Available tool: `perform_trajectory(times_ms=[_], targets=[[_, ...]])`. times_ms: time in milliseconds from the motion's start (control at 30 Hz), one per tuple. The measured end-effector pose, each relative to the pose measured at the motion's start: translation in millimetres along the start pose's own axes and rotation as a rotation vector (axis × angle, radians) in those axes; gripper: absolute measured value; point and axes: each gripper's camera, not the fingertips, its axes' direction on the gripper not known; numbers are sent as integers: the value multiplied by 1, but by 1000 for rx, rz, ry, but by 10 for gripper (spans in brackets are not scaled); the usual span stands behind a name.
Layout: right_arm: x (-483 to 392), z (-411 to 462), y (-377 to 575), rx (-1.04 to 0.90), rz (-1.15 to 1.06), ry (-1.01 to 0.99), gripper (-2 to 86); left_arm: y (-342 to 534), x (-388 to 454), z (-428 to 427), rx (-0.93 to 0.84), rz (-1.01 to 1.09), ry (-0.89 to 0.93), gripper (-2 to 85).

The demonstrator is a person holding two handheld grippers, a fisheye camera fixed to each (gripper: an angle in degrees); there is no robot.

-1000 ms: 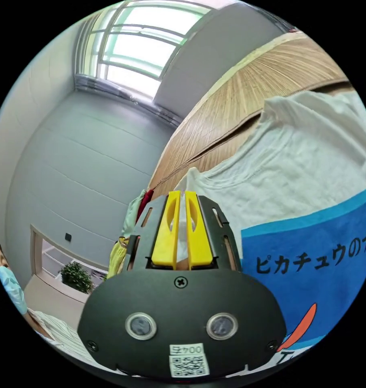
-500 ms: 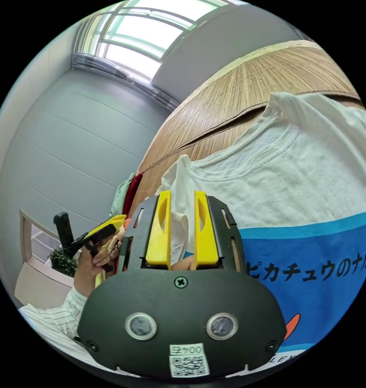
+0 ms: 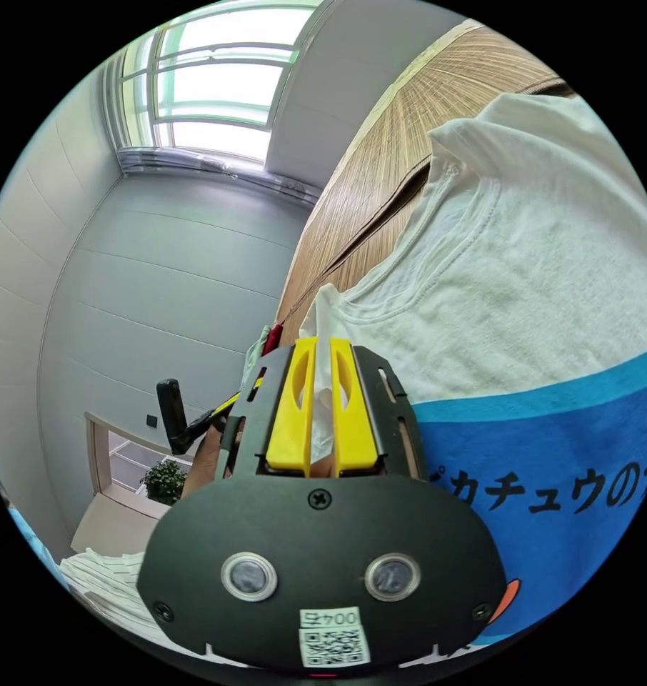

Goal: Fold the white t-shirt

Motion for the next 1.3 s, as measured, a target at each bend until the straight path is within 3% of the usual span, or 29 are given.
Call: perform_trajectory(times_ms=[200, 467, 633, 767, 833, 900, 967, 1033, 1133, 1300], targets=[[0, 7, 3, -16, -43, -1, 76, 0, 1, -2, -39, 0, -60, 136], [3, 12, 7, -3, 5, 51, 46, 52, -51, -46, 92, -199, -214, 32], [-1, 17, 11, -3, 8, 52, 44, 87, -91, -71, 128, -271, -112, 44], [-4, 20, 14, -3, 12, 44, 44, 102, -69, -122, 292, -108, -41, 68], [-9, 23, 17, -5, 6, 49, 44, 100, -55, -110, 214, -10, 12, 69], [-12, 24, 19, -6, 5, 53, 44, 94, -53, -78, 82, 12, -173, 71], [-16, 26, 21, -4, 2, 52, 45, 96, -68, -67, 46, -5, -224, 73], [-22, 28, 24, 0, -9, 52, 45, 106, -82, -88, 98, -53, -161, 77], [-29, 29, 30, 13, -30, 35, 43, 146, -86, -146, 176, -40, -106, 90], [-47, 32, 45, 60, -114, 26, 12, 308, -125, -221, 125, -180, 50, 93]])
